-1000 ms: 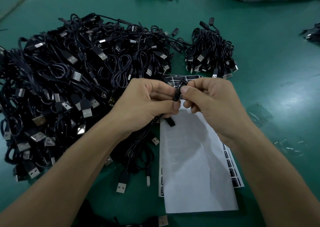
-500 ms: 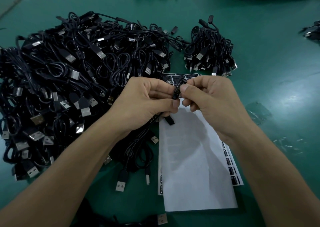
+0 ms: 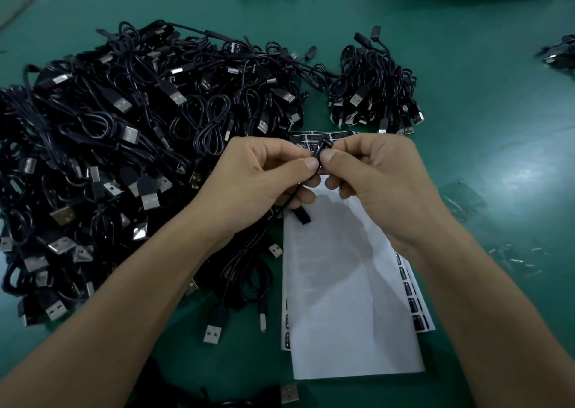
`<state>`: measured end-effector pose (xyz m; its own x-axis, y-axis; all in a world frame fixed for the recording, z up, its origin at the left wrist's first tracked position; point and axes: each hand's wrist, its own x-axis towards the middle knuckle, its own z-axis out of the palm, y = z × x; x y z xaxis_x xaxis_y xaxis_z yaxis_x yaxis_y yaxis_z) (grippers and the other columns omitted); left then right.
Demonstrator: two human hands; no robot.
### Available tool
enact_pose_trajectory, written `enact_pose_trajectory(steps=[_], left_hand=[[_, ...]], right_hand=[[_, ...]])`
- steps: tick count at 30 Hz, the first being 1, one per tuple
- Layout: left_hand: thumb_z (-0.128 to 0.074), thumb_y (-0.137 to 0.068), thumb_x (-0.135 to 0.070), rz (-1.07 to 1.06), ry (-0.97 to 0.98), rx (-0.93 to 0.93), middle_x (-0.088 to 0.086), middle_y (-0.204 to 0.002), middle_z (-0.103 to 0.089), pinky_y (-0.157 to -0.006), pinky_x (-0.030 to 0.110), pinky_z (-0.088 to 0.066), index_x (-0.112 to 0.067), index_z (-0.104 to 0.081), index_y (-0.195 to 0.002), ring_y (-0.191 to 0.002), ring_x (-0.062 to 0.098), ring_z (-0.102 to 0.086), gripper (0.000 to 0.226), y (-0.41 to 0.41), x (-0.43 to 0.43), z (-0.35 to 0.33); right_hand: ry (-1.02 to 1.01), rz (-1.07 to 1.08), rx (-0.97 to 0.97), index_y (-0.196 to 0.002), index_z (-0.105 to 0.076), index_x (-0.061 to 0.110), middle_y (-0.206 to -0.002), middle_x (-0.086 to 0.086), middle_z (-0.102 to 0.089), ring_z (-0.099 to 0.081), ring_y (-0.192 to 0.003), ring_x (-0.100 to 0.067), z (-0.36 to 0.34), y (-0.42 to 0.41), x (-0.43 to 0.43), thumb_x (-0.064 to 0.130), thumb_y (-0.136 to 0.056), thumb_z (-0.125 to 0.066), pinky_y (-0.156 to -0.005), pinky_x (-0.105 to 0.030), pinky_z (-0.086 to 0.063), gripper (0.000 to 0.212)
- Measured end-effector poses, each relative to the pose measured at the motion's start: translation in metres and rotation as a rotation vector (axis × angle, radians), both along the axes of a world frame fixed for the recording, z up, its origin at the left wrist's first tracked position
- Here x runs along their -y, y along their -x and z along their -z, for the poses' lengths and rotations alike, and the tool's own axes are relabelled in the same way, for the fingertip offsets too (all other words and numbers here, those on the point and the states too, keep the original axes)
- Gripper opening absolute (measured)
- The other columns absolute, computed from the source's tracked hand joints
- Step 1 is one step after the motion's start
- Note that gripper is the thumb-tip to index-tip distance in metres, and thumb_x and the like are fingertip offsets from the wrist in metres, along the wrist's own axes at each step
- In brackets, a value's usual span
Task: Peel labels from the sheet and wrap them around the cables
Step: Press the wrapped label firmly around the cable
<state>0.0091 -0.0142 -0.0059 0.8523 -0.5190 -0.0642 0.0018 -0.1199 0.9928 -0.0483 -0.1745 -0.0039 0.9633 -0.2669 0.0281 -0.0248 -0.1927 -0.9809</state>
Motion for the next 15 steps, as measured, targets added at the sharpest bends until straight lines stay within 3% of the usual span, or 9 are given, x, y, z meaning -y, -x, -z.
enact_pose_trajectory(steps=[15], left_hand=[[-0.068, -0.092, -0.006, -0.035, 0.005, 0.035, 0.007, -0.074, -0.076, -0.059, 0.022, -0.058, -0.005, -0.075, -0.091, -0.063, 0.014, -0.072, 0.007, 0.0001, 0.0017, 0.0031]], right_hand=[[0.046, 0.018, 0.023, -0.078, -0.071, 0.018, -0.062, 0.01, -0.068, -0.062, -0.06, -0.002, 0.0023, -0.0006, -0.0003, 0.015, -0.092, -0.07, -0.055, -0.013, -0.046, 0.014]])
